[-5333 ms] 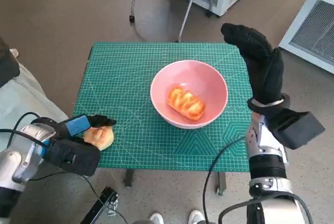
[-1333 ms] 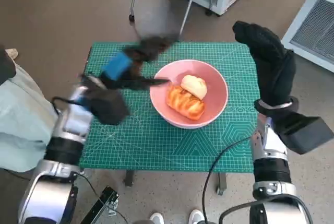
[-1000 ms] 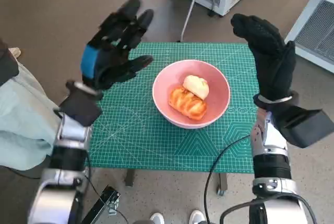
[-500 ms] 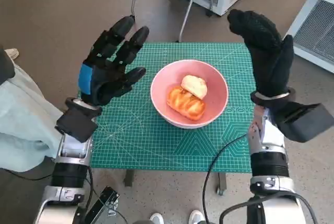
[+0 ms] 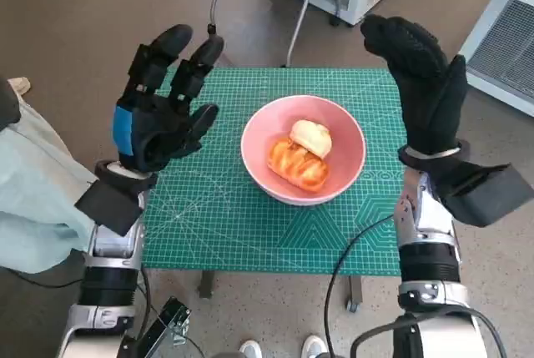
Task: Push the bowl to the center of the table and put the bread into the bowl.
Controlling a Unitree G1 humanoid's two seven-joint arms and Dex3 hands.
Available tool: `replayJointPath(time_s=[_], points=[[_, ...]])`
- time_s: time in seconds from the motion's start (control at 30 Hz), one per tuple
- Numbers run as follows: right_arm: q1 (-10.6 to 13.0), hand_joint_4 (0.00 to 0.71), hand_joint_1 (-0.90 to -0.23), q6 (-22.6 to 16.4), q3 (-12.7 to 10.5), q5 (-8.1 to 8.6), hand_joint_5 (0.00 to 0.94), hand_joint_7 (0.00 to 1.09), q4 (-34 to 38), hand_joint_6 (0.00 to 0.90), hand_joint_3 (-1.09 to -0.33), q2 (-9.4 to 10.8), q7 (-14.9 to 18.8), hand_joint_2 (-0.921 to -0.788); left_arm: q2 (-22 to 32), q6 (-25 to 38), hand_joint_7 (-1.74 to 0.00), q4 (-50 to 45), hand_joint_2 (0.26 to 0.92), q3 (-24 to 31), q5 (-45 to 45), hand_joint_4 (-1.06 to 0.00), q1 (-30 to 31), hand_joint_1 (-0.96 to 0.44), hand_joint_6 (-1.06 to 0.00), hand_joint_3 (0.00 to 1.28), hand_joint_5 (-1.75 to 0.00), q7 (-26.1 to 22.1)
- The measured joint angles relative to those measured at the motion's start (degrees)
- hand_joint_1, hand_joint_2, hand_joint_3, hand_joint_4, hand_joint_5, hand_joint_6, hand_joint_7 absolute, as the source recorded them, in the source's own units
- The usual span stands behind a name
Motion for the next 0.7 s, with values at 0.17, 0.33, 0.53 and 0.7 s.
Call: replayJointPath(time_s=[0.17,0.33,0.53,0.7], points=[[0.0,0.388,-0.543,0.0,0.0,-0.06,0.0,0.77,0.0,0.087,-0.601,-0.1,0.0,-0.921,0.0,-0.2,-0.85,-0.2,0.7,0.1,0.0,-0.15,0.0,0.03,-0.13,0.61,-0.66,0.0],[0.0,0.389,-0.542,0.0,0.0,-0.18,0.0,0.76,0.0,0.088,-0.6,-0.1,0.0,-0.921,0.0,-0.2,-0.87,-0.5,0.696,0.1,0.0,-0.14,0.0,0.03,-0.12,0.62,-0.69,-0.1],[0.0,0.389,-0.541,0.0,0.0,-0.53,0.0,0.76,0.3,0.089,-0.599,-0.1,0.0,-0.921,-0.1,-0.3,-0.88,-1.0,0.693,0.3,0.0,-0.13,0.0,0.03,-0.12,0.63,-0.71,0.2],[0.0,0.388,-0.542,0.0,0.0,-0.65,0.0,0.76,0.4,0.09,-0.598,0.0,-0.1,-0.921,-0.7,-0.4,-0.87,-1.4,0.694,0.4,0.1,-0.13,0.0,0.03,-0.12,0.63,-0.72,1.7]])
